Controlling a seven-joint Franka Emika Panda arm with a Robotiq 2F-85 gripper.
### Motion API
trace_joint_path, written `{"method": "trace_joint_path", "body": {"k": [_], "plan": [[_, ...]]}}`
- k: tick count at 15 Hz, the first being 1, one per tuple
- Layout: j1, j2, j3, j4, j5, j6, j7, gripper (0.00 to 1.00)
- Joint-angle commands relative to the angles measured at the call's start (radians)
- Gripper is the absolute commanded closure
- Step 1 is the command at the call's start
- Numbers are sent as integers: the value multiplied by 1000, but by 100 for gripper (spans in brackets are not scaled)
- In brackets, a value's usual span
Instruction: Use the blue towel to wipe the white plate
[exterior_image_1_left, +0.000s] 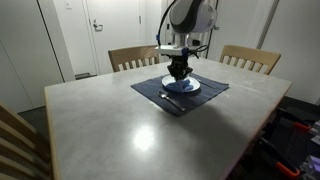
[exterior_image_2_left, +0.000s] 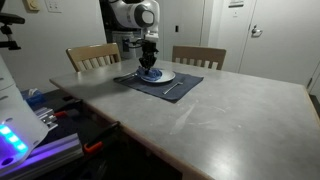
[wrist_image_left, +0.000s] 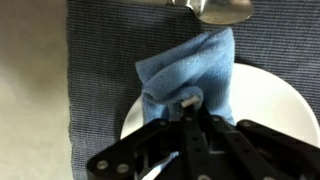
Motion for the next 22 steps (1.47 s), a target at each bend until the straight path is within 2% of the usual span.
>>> {"method": "trace_joint_path", "body": {"k": [1,8,17,22], "plan": [[-13,27,-9,22,-2,40,12,98],[-44,78,4,71,32,102,-4,98],[-52,151,3,197,26,86,-20,98],[-45,147,-27,200,-6,62,-14,98]]}}
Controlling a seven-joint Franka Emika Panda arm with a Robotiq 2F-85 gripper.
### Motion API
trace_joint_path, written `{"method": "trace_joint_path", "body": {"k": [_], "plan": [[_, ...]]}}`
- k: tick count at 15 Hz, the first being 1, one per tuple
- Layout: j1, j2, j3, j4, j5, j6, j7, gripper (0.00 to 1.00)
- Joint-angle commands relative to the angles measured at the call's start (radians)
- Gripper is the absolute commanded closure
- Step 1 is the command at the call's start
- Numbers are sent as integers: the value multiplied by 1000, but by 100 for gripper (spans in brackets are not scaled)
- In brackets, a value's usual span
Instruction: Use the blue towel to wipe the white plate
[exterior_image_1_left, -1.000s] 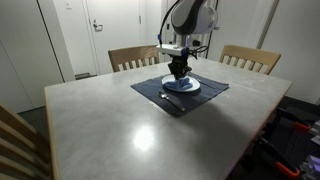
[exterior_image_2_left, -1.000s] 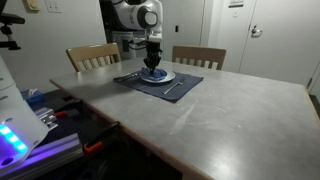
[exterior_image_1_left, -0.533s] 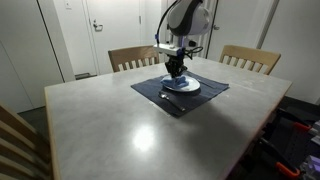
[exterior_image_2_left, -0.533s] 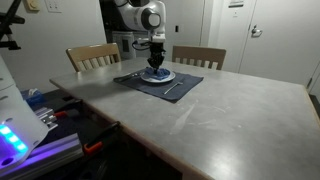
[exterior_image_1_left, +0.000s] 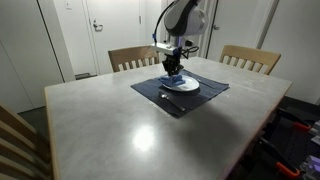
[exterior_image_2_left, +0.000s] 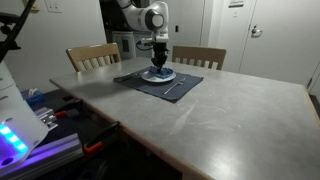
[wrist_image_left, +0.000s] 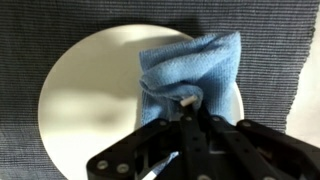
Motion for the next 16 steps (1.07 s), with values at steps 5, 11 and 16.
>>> {"method": "trace_joint_path", "body": {"k": [5,11,16], "plan": [[2,-4,-53,-21,-38,-19,1,98],[0,-32,-51,-47,-67,-95,-25,98],[-9,-63,-24,-65,-74,-223,-89,98]]}}
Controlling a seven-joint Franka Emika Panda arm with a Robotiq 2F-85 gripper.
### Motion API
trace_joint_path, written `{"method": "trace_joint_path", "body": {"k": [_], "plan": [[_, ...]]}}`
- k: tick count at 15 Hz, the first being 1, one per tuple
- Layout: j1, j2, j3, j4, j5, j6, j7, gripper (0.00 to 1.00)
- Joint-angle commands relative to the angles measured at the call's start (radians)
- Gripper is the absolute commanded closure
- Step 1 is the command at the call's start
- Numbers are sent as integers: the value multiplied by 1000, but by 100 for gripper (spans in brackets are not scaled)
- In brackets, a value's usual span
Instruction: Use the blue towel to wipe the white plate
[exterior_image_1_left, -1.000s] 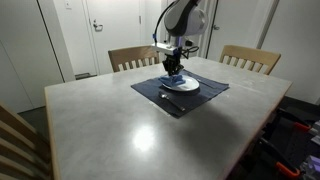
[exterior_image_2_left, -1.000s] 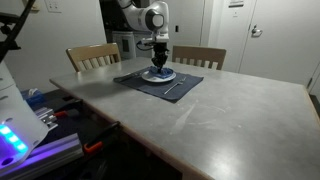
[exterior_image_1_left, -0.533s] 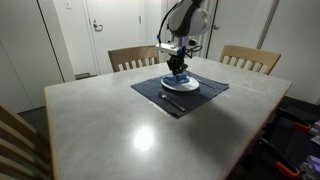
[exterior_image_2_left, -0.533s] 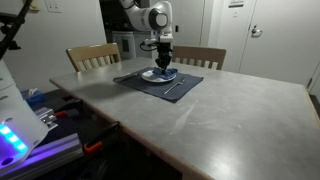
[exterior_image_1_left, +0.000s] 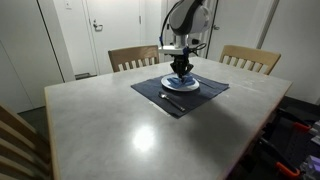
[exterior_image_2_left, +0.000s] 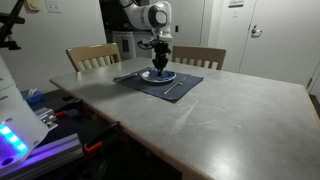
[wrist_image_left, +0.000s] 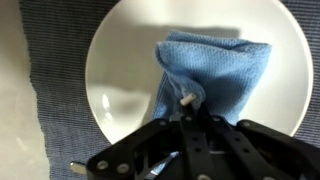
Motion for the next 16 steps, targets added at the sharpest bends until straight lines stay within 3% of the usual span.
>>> {"method": "trace_joint_path", "body": {"k": [1,6,16], "plan": [[-15,-37,31,-44,-5,-98,-67,98],[-12,-7,78,-13,19,-164,-150,98],[19,40,52,31,-4,-30,-56,98]]}}
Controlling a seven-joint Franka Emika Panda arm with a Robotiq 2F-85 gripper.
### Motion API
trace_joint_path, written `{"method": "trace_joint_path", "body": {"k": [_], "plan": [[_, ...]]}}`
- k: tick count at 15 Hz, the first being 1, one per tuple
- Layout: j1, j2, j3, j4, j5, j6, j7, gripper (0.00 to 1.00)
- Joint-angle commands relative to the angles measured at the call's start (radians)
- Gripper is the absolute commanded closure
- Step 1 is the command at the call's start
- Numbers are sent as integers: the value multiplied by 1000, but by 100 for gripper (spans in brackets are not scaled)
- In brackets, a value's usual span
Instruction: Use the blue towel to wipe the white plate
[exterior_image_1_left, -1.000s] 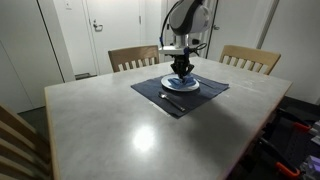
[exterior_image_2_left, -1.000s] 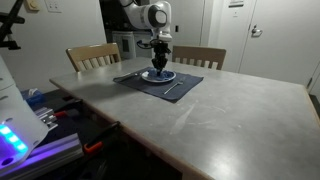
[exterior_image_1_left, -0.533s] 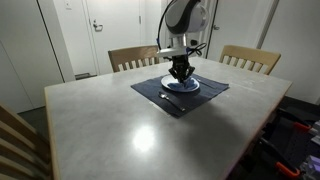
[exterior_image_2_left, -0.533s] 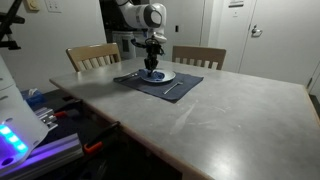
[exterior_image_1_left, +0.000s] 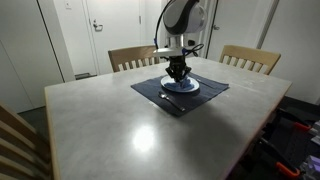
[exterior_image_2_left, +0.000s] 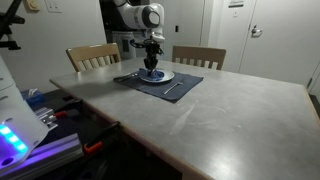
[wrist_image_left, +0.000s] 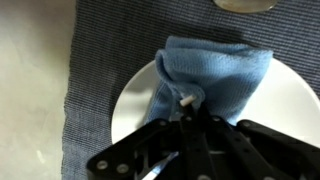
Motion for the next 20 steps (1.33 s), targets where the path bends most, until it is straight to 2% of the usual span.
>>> {"method": "trace_joint_path", "body": {"k": [1,8,13,17,20], "plan": [[0,55,-13,49,-2,65,19,98],[-9,89,-32,92,1,94,52,98],[6,57,-73,47,-39,64,102,98],[-9,22,-56,20,-35,-19,81,98],[-32,16,-11,22,0,-113,10,98]]}}
